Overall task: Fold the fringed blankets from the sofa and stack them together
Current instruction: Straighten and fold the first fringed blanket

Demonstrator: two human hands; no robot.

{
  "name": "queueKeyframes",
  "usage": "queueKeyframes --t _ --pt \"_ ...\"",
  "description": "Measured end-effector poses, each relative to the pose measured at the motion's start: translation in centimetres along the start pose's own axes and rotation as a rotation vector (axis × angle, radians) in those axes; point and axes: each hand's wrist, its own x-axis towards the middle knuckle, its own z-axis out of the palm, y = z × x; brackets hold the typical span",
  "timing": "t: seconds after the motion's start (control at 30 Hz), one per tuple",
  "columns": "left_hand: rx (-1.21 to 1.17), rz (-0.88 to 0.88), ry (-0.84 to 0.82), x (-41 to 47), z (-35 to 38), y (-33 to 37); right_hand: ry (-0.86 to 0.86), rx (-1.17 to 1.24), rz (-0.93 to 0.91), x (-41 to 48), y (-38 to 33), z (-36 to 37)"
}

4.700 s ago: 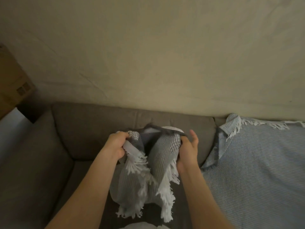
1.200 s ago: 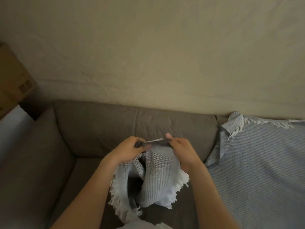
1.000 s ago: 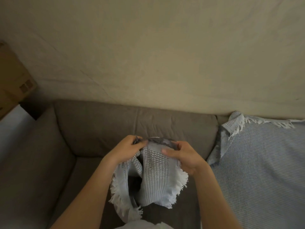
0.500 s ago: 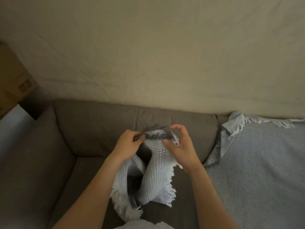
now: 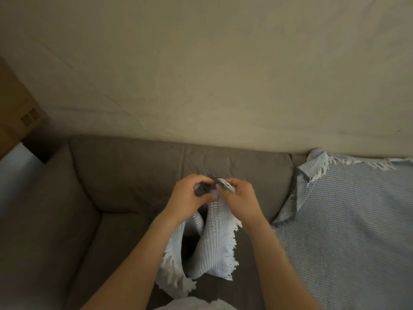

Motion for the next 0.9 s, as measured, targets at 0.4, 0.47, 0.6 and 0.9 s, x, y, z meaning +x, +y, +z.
queueKeyframes --t 0.4,0.47,0.6,0.9 --pt "0.229 0.165 0.086 -0.5 1.5 0.1 0.056 0.473 0.273 -0.8 -0.3 0.4" --pt "0.244 0.184 0.068 -0.7 1.4 0.1 0.055 0.449 0.260 -0.9 -0.3 0.4" --pt "0.266 0.207 0.024 -0.9 1.5 0.4 0.053 0.314 0.202 -1.0 -0.3 0.3" --pt "0.306 0.219 0.005 -1.1 1.5 0.5 0.050 0.368 0.226 -0.8 -0.1 0.6"
